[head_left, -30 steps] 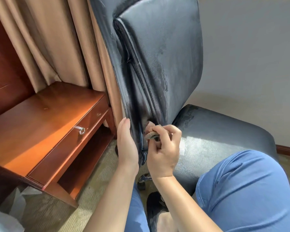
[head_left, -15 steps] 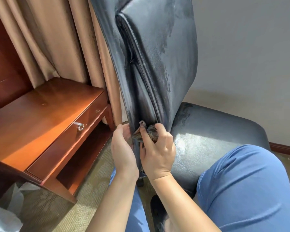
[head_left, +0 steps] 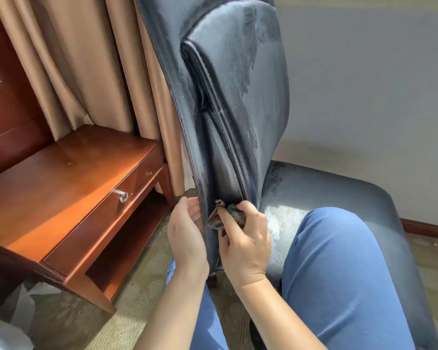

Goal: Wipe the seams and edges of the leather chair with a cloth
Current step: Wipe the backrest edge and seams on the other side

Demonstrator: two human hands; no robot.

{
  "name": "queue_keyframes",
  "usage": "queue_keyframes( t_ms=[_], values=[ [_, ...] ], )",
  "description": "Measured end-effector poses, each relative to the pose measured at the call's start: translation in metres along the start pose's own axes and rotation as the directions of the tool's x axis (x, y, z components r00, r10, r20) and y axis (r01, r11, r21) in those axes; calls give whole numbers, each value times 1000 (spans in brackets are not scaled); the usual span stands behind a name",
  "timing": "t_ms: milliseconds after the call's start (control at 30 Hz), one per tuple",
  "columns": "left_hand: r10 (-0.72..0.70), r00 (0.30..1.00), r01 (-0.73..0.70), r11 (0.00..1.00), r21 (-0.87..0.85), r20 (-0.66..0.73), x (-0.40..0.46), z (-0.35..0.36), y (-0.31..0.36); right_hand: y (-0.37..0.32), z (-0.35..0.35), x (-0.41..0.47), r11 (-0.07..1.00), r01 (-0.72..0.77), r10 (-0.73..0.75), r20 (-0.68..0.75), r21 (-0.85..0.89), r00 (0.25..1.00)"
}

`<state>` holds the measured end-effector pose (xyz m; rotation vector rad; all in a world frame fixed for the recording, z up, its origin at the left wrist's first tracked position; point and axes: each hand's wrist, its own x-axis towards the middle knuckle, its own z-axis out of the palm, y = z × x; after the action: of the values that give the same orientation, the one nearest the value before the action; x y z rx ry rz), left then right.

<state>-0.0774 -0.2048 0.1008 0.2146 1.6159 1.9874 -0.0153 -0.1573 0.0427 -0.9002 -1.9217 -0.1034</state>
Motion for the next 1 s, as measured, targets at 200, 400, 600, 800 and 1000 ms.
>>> queue_keyframes(
  t_ms=[200, 400, 600, 800, 1000],
  values=[
    [-4, 997, 1, 999, 43, 71, 8, 0, 2, -3, -7, 4, 996, -68, 67, 22, 59, 998],
    [-4, 994, -3, 998, 61, 107, 17, 0, 6, -9, -7, 11, 989, -116, 111, 60, 89, 992],
    [-5, 984, -18, 992, 126, 179, 36, 2, 16, -12, 8, 31, 980, -164, 156, 79, 112, 985],
    [-13, 955, -35, 987, 157, 298, 64, 10, 29, -20, 27, 56, 986, -135, 128, 76, 98, 989],
    [-22, 945, -43, 981, 190, 326, 97, 19, 33, -15, 41, 57, 977, -182, 174, 78, 109, 982]
  ],
)
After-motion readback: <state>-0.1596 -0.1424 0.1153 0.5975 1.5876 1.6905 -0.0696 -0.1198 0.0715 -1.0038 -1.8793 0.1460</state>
